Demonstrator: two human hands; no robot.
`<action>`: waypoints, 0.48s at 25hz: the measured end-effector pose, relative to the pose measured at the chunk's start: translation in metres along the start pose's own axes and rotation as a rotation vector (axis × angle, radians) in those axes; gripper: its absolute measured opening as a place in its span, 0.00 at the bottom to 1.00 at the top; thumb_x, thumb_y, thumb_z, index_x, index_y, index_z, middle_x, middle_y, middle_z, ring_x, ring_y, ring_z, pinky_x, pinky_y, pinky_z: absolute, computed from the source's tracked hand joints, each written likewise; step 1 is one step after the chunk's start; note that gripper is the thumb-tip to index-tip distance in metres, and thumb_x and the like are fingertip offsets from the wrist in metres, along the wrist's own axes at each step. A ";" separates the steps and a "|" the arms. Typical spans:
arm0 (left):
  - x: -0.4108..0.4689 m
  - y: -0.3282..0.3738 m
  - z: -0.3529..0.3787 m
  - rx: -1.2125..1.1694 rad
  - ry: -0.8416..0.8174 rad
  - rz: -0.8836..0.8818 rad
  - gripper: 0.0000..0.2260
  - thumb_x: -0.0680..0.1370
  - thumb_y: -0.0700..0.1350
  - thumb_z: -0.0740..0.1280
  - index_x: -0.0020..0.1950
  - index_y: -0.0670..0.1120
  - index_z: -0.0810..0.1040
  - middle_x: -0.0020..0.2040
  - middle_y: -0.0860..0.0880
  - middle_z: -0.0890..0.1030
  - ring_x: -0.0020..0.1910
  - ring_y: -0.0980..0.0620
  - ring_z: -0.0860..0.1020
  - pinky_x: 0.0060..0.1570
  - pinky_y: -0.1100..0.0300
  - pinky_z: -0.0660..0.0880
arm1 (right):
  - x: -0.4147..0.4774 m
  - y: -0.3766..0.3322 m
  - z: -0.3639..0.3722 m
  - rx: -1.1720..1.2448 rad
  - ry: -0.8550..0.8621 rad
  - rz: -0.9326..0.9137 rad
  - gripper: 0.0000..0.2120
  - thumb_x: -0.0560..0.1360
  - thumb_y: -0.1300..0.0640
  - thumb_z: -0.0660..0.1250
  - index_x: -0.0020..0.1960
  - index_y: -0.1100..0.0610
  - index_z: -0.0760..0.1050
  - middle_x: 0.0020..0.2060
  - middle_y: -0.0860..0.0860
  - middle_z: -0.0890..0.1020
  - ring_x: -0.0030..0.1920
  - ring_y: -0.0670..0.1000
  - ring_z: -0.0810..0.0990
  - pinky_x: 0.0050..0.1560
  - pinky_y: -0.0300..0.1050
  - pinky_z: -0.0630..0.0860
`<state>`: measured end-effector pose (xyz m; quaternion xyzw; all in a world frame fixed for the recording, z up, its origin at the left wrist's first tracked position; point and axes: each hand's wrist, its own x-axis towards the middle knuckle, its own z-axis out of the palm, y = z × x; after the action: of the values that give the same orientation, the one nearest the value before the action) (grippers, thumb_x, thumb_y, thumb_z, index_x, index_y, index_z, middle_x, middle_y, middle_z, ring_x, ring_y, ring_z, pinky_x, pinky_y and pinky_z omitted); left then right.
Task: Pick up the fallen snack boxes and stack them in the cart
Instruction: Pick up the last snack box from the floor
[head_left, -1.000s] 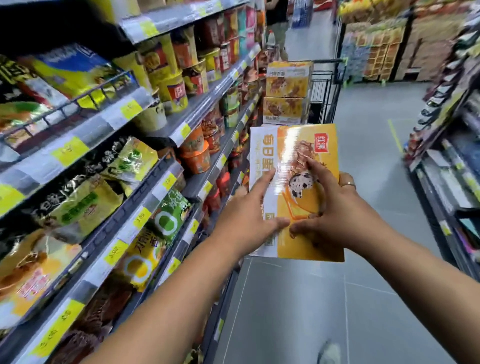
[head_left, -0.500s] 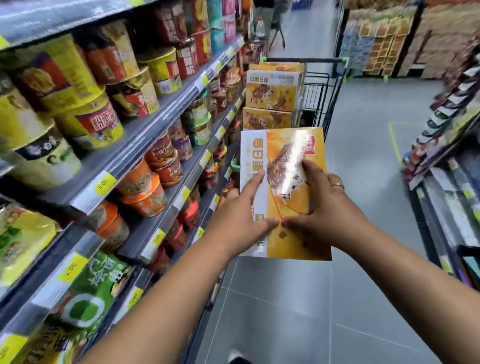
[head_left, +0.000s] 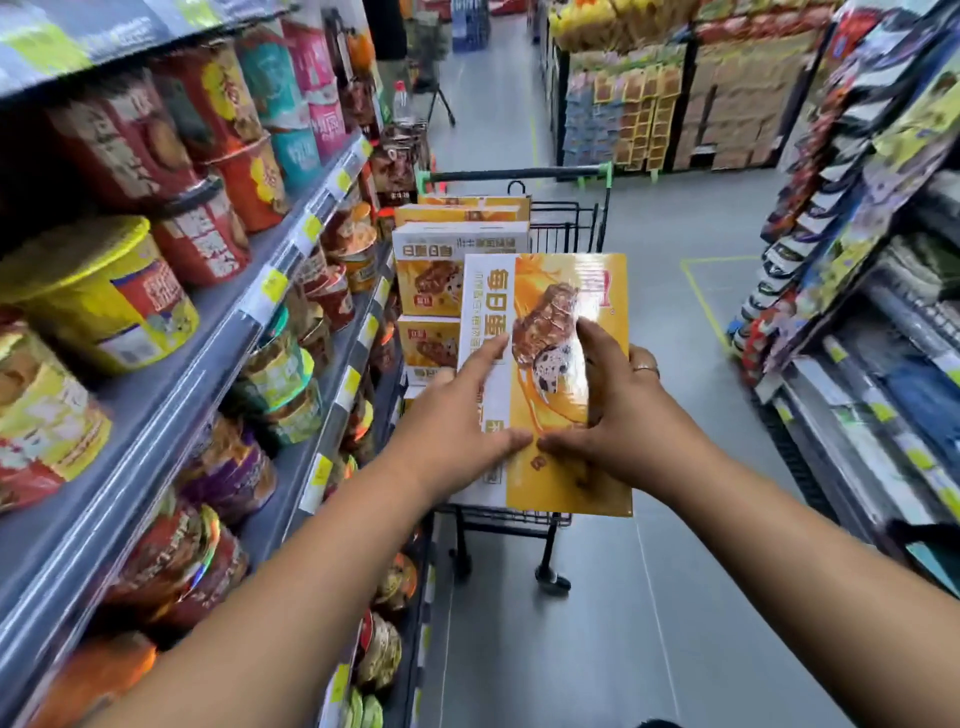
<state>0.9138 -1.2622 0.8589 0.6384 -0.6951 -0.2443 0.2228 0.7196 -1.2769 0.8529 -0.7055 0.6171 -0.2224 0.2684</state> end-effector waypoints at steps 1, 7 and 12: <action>0.024 -0.002 -0.007 0.010 0.000 0.021 0.43 0.71 0.56 0.75 0.76 0.68 0.50 0.64 0.47 0.71 0.63 0.47 0.73 0.62 0.57 0.69 | 0.022 -0.003 -0.003 0.000 0.010 0.003 0.58 0.60 0.41 0.80 0.75 0.35 0.43 0.73 0.56 0.58 0.67 0.58 0.71 0.66 0.55 0.71; 0.146 -0.010 -0.044 0.019 0.014 0.043 0.43 0.69 0.59 0.75 0.75 0.68 0.51 0.69 0.49 0.71 0.64 0.47 0.74 0.66 0.49 0.71 | 0.145 -0.024 -0.033 -0.002 -0.008 -0.029 0.58 0.60 0.41 0.80 0.76 0.36 0.43 0.73 0.57 0.57 0.69 0.59 0.69 0.67 0.52 0.69; 0.250 0.000 -0.095 0.091 0.084 0.039 0.42 0.72 0.55 0.74 0.78 0.62 0.52 0.73 0.51 0.68 0.70 0.49 0.70 0.69 0.58 0.65 | 0.268 -0.046 -0.065 0.040 -0.050 -0.124 0.56 0.61 0.39 0.79 0.76 0.36 0.43 0.73 0.56 0.60 0.66 0.59 0.71 0.64 0.50 0.71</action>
<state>0.9520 -1.5164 0.9326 0.6438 -0.7078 -0.1810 0.2276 0.7495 -1.5449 0.9277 -0.7421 0.5608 -0.2333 0.2834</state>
